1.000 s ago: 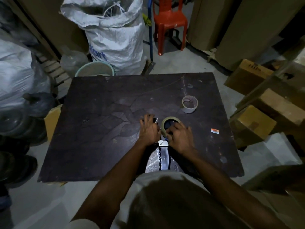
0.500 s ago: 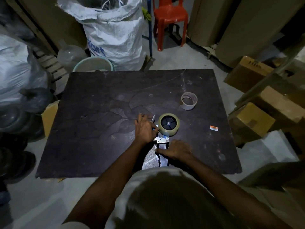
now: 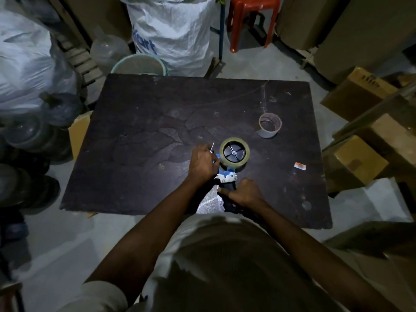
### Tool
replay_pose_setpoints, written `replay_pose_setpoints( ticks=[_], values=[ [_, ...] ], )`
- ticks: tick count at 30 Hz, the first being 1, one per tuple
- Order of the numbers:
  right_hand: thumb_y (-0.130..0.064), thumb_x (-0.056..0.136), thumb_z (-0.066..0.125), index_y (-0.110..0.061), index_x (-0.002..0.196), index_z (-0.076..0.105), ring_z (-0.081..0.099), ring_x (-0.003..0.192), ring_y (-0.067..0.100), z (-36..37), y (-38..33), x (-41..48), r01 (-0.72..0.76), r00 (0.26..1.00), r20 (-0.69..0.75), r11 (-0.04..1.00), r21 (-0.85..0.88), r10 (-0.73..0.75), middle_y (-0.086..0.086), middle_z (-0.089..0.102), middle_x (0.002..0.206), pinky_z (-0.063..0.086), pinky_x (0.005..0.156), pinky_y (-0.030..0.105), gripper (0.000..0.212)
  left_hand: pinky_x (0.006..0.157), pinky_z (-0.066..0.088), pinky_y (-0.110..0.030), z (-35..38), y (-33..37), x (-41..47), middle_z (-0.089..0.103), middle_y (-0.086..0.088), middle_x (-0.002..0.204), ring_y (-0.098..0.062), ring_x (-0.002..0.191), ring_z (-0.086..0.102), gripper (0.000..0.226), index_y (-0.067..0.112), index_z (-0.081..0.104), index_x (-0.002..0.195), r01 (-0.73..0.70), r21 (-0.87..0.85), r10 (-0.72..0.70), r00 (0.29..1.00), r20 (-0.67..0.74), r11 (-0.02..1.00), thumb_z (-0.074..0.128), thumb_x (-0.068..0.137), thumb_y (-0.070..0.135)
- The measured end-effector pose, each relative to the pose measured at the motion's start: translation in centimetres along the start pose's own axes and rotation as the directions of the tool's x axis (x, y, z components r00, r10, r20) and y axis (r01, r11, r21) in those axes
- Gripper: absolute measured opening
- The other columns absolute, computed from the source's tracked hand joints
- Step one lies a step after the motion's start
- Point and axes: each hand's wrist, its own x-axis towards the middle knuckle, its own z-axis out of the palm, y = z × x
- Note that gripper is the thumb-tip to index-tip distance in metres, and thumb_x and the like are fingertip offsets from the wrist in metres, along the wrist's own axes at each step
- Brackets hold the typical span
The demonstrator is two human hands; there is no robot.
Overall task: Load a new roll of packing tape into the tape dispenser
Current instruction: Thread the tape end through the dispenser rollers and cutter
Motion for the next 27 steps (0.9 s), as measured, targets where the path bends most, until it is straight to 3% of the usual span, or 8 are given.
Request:
replay_pose_setpoints(
  ticks=[5,8,12,16,21,24,27],
  values=[
    [-0.089,0.065,0.063,-0.017,0.058,0.055,0.061,0.062,0.025,0.3,-0.4,0.2,-0.013,0.998,-0.062,1.0,0.027,0.015,0.005,0.06,0.062,0.044,0.057,0.031,0.073,0.091,0.022,-0.04,0.8,-0.1,-0.2,0.066,-0.003,0.108,-0.025,0.112,0.05,0.019,0.024,0.082,0.08,0.027,0.162,-0.024,0.999,-0.022,0.986,0.069,0.084,0.037],
    [-0.074,0.078,0.072,-0.017,0.055,0.048,0.053,0.062,0.023,0.3,-0.4,0.2,0.001,0.995,-0.101,0.999,0.045,0.004,0.003,0.051,0.058,0.035,0.057,0.029,0.066,0.087,0.02,-0.039,0.8,-0.6,0.1,0.066,-0.002,0.107,-0.024,0.112,0.047,0.017,0.024,0.081,0.074,0.036,0.168,-0.038,0.999,0.009,0.985,0.069,0.079,0.037],
    [-0.069,0.08,0.075,-0.016,0.052,0.048,0.052,0.056,0.02,0.0,-0.4,0.2,0.006,0.995,-0.101,0.998,0.065,0.001,0.003,0.05,0.054,0.031,0.052,0.029,0.066,0.077,0.01,-0.034,0.6,-1.5,0.5,0.065,0.003,0.101,-0.025,0.109,0.047,0.022,0.025,0.08,0.072,-0.005,0.149,0.004,1.0,0.009,0.989,0.064,0.073,0.04],
    [-0.064,0.077,0.08,-0.018,0.05,0.049,0.042,0.042,0.006,-0.2,-0.5,0.2,0.003,0.996,-0.09,0.995,0.099,0.006,-0.005,0.047,0.046,0.032,0.046,0.025,0.062,0.089,0.019,-0.039,-0.2,-1.8,0.9,0.066,0.001,0.117,-0.025,0.119,0.046,0.032,0.026,0.082,0.083,-0.097,0.167,0.086,0.994,0.075,0.981,0.057,0.078,0.047],
    [-0.063,0.075,0.082,-0.017,0.052,0.054,0.045,0.041,0.008,0.0,-0.3,0.8,-0.006,0.997,-0.075,0.993,0.119,0.015,0.0,0.052,0.049,0.038,0.05,0.027,0.058,0.102,0.025,-0.045,-0.2,-1.6,0.7,0.059,-0.001,0.134,-0.024,0.132,0.039,0.029,0.033,0.081,0.099,-0.118,0.284,0.087,0.989,0.119,0.952,0.063,0.087,0.052],
    [-0.065,0.074,0.081,-0.014,0.055,0.059,0.048,0.041,0.007,0.1,-0.3,0.9,-0.017,0.997,-0.075,0.991,0.129,0.027,0.001,0.057,0.051,0.037,0.048,0.027,0.058,0.111,0.023,-0.048,-0.1,-1.6,0.8,0.043,-0.006,0.154,-0.029,0.147,0.024,0.038,0.034,0.08,0.103,-0.107,0.363,0.071,0.991,0.111,0.926,0.065,0.083,0.063],
    [-0.069,0.07,0.079,-0.007,0.061,0.066,0.056,0.046,0.012,0.6,-0.1,0.8,-0.034,0.995,-0.093,0.988,0.15,0.048,0.005,0.066,0.057,0.047,0.05,0.032,0.064,0.118,0.016,-0.056,0.2,-1.1,1.2,0.018,-0.013,0.167,-0.036,0.153,0.008,0.05,0.033,0.08,0.096,-0.101,0.424,0.056,0.992,0.116,0.9,0.06,0.078,0.075]
  ],
)
